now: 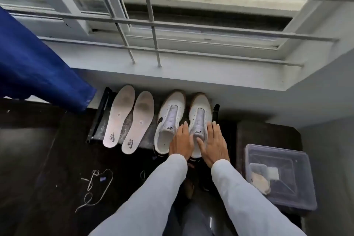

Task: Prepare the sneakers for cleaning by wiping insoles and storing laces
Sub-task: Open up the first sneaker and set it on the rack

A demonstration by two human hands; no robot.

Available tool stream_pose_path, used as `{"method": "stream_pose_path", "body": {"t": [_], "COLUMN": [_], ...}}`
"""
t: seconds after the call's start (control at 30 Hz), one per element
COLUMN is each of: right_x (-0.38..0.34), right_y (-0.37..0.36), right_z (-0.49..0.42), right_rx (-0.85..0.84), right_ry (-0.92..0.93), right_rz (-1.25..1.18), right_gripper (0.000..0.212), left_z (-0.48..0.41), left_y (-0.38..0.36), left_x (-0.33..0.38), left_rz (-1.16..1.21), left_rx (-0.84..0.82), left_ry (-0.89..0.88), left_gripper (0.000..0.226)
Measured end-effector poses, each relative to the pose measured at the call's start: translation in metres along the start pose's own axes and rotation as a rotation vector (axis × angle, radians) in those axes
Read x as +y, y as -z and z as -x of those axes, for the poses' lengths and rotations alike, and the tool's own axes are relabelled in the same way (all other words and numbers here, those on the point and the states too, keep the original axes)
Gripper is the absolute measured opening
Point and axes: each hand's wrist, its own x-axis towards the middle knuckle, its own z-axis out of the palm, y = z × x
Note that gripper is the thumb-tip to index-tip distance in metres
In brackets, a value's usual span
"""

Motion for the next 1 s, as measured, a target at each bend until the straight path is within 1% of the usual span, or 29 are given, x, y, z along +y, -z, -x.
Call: {"method": "stream_pose_path", "body": {"t": [0.07,0.23,0.33,0.4,0.53,0.63,0.8,1.0], "right_x": [0.005,0.01,0.014,0.012,0.01,0.009,0.009,-0.002], "right_y": [-0.002,-0.01,-0.015,-0.016,-0.012,-0.007,-0.004,-0.007], "right_z": [-0.014,-0.033,-0.036,-0.037,-0.032,-0.025,0.0,0.064], "right_rx": [-0.001,-0.062,-0.077,-0.062,-0.018,0.0,0.027,0.097], "right_ry": [-0.086,-0.179,-0.227,-0.271,-0.303,-0.314,-0.257,-0.358], "right_rz": [-0.137,-0.15,-0.263,-0.365,-0.443,-0.457,-0.394,-0.468], "right_gripper": [0.069,0.05,0.043,0.036,0.029,0.025,0.026,0.021], "left_z": [-0.016,-0.039,-0.047,-0.05,-0.047,-0.039,-0.012,0.049], "left_y": [-0.005,-0.021,-0.026,-0.028,-0.027,-0.026,-0.022,-0.016], "left_x": [0.002,0.001,0.003,0.003,0.004,0.004,-0.002,-0.021], "left_rz": [-0.042,-0.126,-0.161,-0.153,-0.096,-0.071,-0.015,0.075], "left_rx": [-0.02,-0.036,-0.013,-0.005,0.029,0.058,0.073,0.052], "left_ry": [-0.005,-0.003,-0.014,-0.009,0.01,0.002,-0.017,-0.075], "left_gripper": [0.048,0.032,0.026,0.024,0.013,0.014,0.016,0.015]}}
